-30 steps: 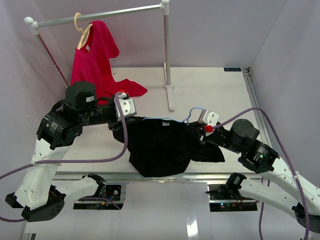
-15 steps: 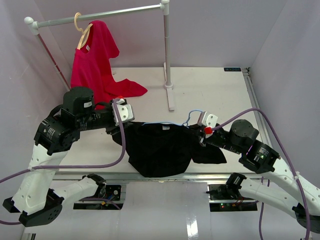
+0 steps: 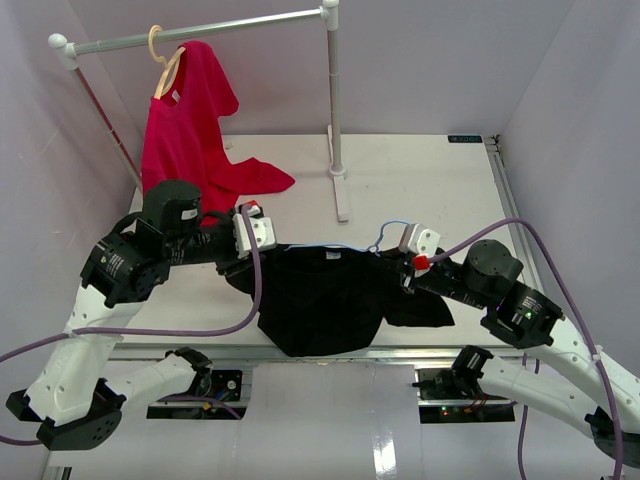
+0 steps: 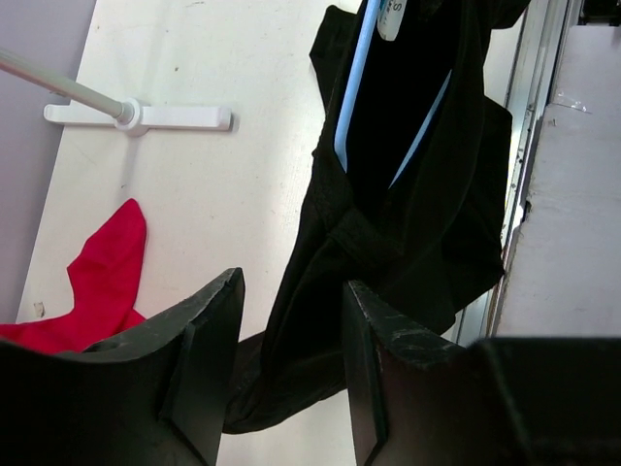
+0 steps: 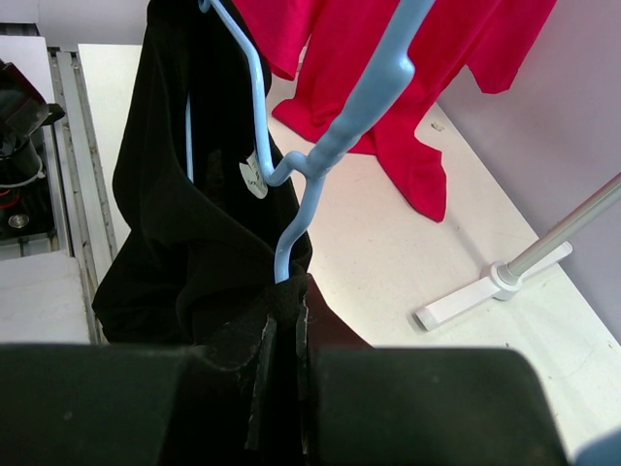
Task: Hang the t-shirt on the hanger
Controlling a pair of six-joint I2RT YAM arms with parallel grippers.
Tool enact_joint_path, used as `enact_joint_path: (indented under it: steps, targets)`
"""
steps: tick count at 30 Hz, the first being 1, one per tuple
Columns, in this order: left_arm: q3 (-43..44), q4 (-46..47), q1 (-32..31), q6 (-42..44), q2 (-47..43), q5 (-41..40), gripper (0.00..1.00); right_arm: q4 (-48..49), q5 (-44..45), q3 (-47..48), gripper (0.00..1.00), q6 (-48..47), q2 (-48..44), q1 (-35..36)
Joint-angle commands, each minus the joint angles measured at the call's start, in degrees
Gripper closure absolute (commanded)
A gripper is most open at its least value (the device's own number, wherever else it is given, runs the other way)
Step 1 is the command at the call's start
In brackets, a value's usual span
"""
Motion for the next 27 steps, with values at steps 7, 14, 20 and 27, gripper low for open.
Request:
enact_joint_path:
  steps: [7, 14, 20, 27]
  targets:
    - [0.44, 0.96, -0.65, 2.34, 0.59, 6.25, 0.93, 2.39, -3.72, 2.69, 0.92, -0.49, -0.06, -0.04]
    - [2.67, 2.49, -0.71, 1.47, 1.15, 12.38, 0.88, 2.51, -5.37, 2.50, 0.92, -0.52, 1.93, -0.06]
    - [1.55, 3.05, -0.71, 0.21, 1.85, 13.75, 0.77, 3.09, -6.54, 2.52, 0.92, -0.43, 2.70, 0.01]
    - [0.69, 3.67, -0.71, -0.74, 3.10, 14.76, 0.74, 3.58, -7.15, 2.66, 0.92, -0.40, 4.15, -0.02]
